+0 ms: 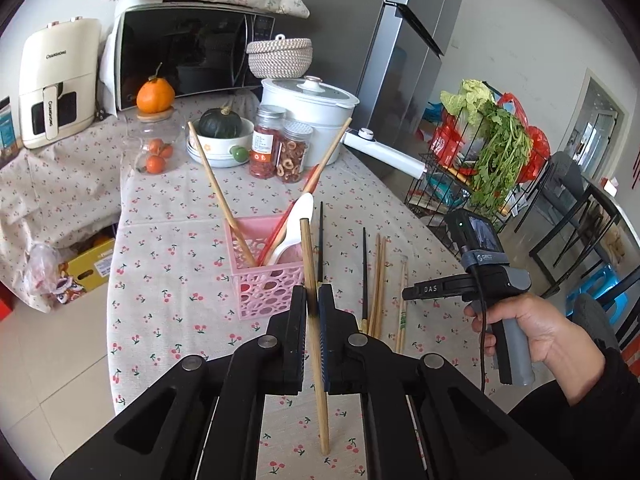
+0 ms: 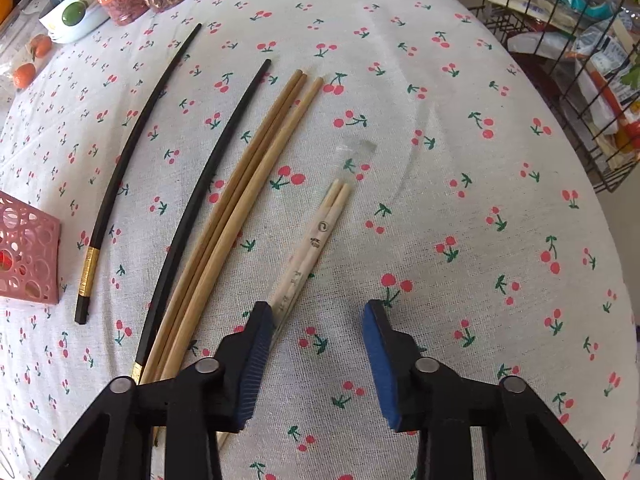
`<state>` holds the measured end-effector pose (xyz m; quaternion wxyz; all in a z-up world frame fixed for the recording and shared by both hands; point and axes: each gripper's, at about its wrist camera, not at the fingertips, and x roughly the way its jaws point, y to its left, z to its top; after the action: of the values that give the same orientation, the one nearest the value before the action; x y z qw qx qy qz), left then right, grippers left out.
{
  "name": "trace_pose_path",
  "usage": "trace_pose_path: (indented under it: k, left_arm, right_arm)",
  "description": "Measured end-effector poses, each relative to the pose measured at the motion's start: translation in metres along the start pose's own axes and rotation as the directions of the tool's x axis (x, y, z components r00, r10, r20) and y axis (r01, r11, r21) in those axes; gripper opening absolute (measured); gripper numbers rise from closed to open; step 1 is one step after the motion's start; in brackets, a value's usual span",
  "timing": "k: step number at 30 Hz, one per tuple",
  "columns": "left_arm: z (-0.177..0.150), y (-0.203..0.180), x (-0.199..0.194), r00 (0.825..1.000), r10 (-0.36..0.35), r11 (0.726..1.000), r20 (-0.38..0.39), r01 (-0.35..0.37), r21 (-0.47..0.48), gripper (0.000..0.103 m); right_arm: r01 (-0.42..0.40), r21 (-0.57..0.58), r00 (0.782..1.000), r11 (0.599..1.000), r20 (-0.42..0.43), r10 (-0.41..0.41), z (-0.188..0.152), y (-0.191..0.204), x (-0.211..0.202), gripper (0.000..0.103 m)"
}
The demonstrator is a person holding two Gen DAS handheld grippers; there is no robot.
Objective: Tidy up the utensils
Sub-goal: 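Grasp the white disposable chopstick with right tool while left tool carries its wooden chopstick, then drop the wooden chopstick into the pink holder with left tool while right tool carries the white chopstick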
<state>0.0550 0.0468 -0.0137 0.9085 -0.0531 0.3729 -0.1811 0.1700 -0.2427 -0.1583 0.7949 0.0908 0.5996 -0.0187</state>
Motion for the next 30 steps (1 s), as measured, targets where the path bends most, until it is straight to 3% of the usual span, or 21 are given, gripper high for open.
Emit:
trace_pose_path:
  k: [1, 5, 9, 10, 15, 17, 18, 21, 26, 30]
  left_arm:
    - [0.000, 0.002, 0.000, 1.000, 0.001, 1.000, 0.000, -0.001, -0.003, 0.006]
    - [0.000, 0.007, 0.000, 1.000, -0.007, 1.000, -0.003, 0.007, -0.017, 0.006]
    - [0.001, 0.009, 0.001, 1.000, -0.010, 1.000, -0.006, 0.010, -0.023, 0.006]
    - [0.001, 0.009, 0.001, 1.000, -0.010, 1.000, -0.006, 0.010, -0.022, 0.006]
    - [0.000, 0.011, 0.000, 1.000, -0.002, 1.000, -0.005, 0.002, -0.025, 0.006]
    - [0.000, 0.012, 0.001, 1.000, 0.003, 1.000, -0.005, -0.003, -0.029, 0.006]
    - [0.000, 0.014, 0.001, 1.000, 0.005, 0.999, -0.006, -0.005, -0.033, 0.006]
    - [0.001, 0.015, -0.002, 1.000, 0.011, 0.999, 0.003, -0.011, -0.039, 0.005]
    - [0.007, 0.015, -0.018, 0.998, 0.017, 0.999, 0.055, -0.015, -0.036, 0.005]
    - [0.016, 0.011, -0.038, 0.992, 0.023, 1.000, 0.124, -0.021, -0.023, 0.005]
  right_arm:
    - [-0.022, 0.017, 1.000, 1.000, -0.005, 0.022, 0.001, -0.003, 0.000, 0.019]
    - [-0.059, 0.089, 0.998, 0.994, -0.022, 0.061, 0.003, -0.010, 0.000, 0.018]
    - [-0.073, 0.122, 0.997, 0.990, -0.010, 0.074, 0.008, -0.007, -0.001, 0.034]
    - [-0.058, 0.115, 0.998, 0.992, -0.001, 0.059, 0.010, -0.005, 0.000, 0.039]
    - [0.090, -0.008, 0.995, 0.996, 0.048, -0.089, 0.016, 0.015, 0.009, 0.040]
    - [0.118, -0.050, 0.991, 0.992, 0.064, -0.115, 0.014, 0.019, 0.010, 0.030]
    - [0.099, -0.060, 0.993, 0.993, 0.072, -0.095, 0.015, 0.021, 0.009, 0.016]
    - [0.032, -0.020, 0.996, 0.999, 0.087, -0.030, 0.015, 0.011, 0.006, 0.004]
    - [-0.081, -0.017, 0.976, 0.997, 0.201, 0.082, 0.009, 0.001, -0.032, 0.005]
    - [-0.174, -0.060, 0.922, 0.983, 0.340, 0.184, -0.007, 0.005, -0.079, 0.005]
